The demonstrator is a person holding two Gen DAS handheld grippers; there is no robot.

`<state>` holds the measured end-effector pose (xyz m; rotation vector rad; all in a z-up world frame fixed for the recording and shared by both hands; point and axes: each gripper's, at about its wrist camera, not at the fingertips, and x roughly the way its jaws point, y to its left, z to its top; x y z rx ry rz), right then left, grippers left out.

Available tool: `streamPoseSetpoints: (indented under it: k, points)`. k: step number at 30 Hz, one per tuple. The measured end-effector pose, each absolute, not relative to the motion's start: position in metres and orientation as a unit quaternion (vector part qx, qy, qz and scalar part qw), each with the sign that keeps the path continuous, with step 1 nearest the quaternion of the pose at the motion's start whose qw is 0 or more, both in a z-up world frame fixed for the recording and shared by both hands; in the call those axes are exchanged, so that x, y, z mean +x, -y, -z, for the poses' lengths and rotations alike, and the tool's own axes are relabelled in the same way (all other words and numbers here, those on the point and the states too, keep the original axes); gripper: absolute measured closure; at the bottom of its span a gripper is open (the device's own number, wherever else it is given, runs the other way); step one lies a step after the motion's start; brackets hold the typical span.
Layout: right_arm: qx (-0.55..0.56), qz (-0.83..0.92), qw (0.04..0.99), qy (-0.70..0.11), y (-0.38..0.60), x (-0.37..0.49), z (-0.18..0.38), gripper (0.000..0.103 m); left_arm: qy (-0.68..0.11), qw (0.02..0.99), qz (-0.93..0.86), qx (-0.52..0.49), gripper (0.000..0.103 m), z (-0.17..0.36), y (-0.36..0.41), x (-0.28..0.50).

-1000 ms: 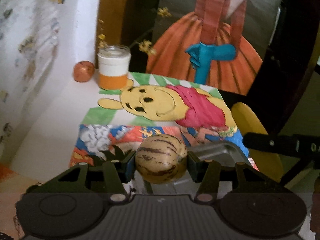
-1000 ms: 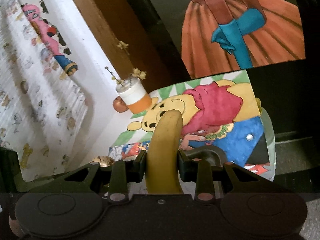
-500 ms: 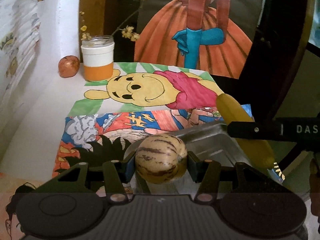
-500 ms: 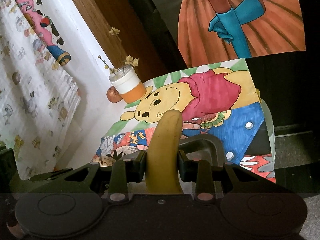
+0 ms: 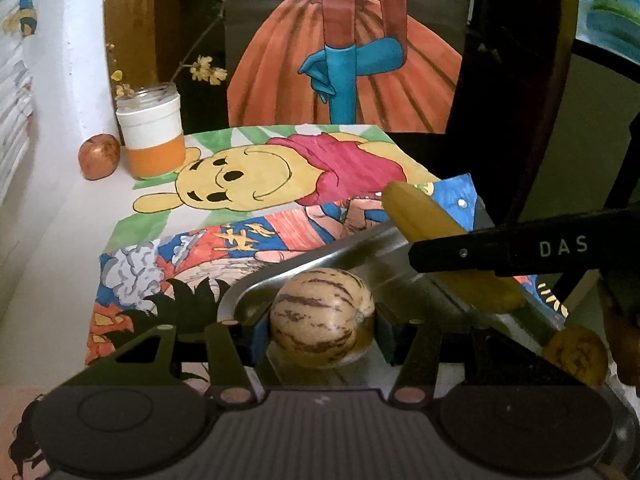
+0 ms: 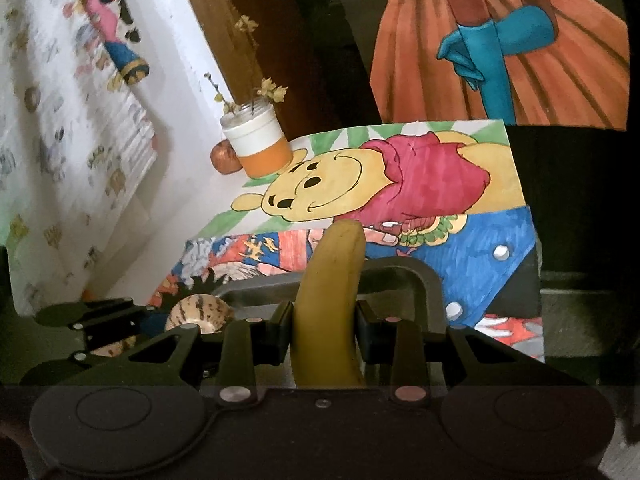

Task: Organize fruits
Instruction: 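Carry the gourd toward the tray with the left gripper while the right carries the banana, then lower the striped gourd into the tray with the left gripper while the right lowers the banana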

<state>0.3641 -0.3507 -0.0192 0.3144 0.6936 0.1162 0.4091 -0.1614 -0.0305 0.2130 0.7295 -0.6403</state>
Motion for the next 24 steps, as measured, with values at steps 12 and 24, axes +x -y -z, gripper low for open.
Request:
streamPoseSetpoints:
  k: [12, 24]
  points:
    - [0.055, -0.107, 0.928, -0.352, 0.343, 0.373, 0.021, 0.068, -0.362, 0.867, 0.323, 0.116, 0.045, 0.041, 0.162, 0.412]
    - [0.044, -0.101, 0.921, -0.373, 0.343, 0.377, 0.025, 0.067, -0.358, 0.86, 0.339, 0.131, 0.045, 0.041, 0.161, 0.413]
